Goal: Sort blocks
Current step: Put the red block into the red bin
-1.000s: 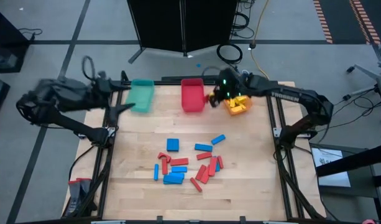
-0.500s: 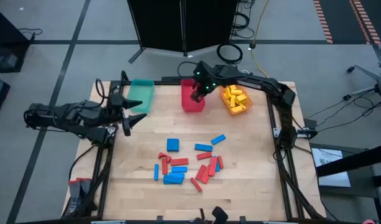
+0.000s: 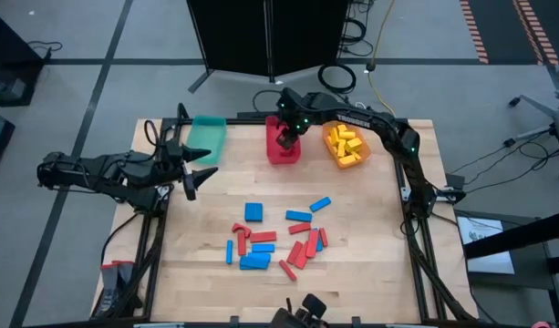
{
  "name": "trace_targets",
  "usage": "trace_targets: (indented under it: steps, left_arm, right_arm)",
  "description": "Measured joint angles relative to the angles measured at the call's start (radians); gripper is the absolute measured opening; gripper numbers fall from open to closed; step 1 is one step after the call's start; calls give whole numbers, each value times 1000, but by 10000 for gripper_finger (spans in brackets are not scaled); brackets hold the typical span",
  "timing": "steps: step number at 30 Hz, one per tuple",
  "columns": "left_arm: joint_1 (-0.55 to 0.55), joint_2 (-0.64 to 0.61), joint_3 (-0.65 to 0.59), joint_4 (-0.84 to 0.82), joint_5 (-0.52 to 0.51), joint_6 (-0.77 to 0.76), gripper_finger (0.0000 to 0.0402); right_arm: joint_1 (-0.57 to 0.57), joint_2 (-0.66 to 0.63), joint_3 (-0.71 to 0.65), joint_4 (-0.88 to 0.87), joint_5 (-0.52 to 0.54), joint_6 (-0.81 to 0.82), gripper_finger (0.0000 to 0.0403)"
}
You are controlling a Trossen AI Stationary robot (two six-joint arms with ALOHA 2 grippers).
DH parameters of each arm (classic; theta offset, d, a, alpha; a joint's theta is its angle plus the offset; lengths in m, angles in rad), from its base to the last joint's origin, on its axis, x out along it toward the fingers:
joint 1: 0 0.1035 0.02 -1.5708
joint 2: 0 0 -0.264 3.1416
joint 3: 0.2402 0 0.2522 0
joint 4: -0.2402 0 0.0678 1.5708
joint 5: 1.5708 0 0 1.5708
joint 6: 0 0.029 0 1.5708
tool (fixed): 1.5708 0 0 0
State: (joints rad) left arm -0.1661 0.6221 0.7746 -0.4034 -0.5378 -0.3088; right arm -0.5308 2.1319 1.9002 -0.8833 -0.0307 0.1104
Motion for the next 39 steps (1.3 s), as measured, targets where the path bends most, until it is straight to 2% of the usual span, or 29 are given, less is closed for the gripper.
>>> trace_targets:
  steps: [2, 4, 6, 9, 11, 17, 21, 23, 26, 31, 34, 39]
  left_arm:
    - [0, 1, 0, -1, 0, 0, 302]
    - [0, 0, 0, -2, 0, 0, 302]
    - [0, 0, 0, -2, 0, 0, 302]
    - [0, 0, 0, -2, 5, 0, 302]
    - [0, 0, 0, -5, 6, 0, 302]
    - [0, -3, 1, -17, 14, -8, 302]
    - [0, -9, 1, -45, 18, -7, 302]
    - [0, -10, 1, -58, 18, 0, 302]
    - [0, -10, 1, -56, 20, 0, 302]
    - [0, -10, 1, -53, 27, 0, 302]
    - [0, -10, 1, -53, 30, 0, 302]
    - [0, -10, 1, -54, 38, 0, 302]
  right_arm:
    - [0, 0, 52, -17, -3, 0, 184]
    - [-1, 0, 119, -91, -69, -11, 199]
    - [-3, 0, 207, -217, -205, -43, 206]
    - [19, -4, 337, -510, -470, -58, 204]
    - [72, -6, 382, -700, -541, -120, 199]
    - [323, -124, 253, -668, -481, -142, 189]
    - [479, -177, 102, -673, -234, -17, 192]
    - [525, -207, 15, -642, -177, 89, 193]
    - [580, -292, -138, -596, -116, 337, 193]
    - [650, -426, -453, -414, 3, 714, 194]
    - [673, -524, -626, -227, 9, 889, 194]
    - [712, -586, -848, 131, -42, 1067, 194]
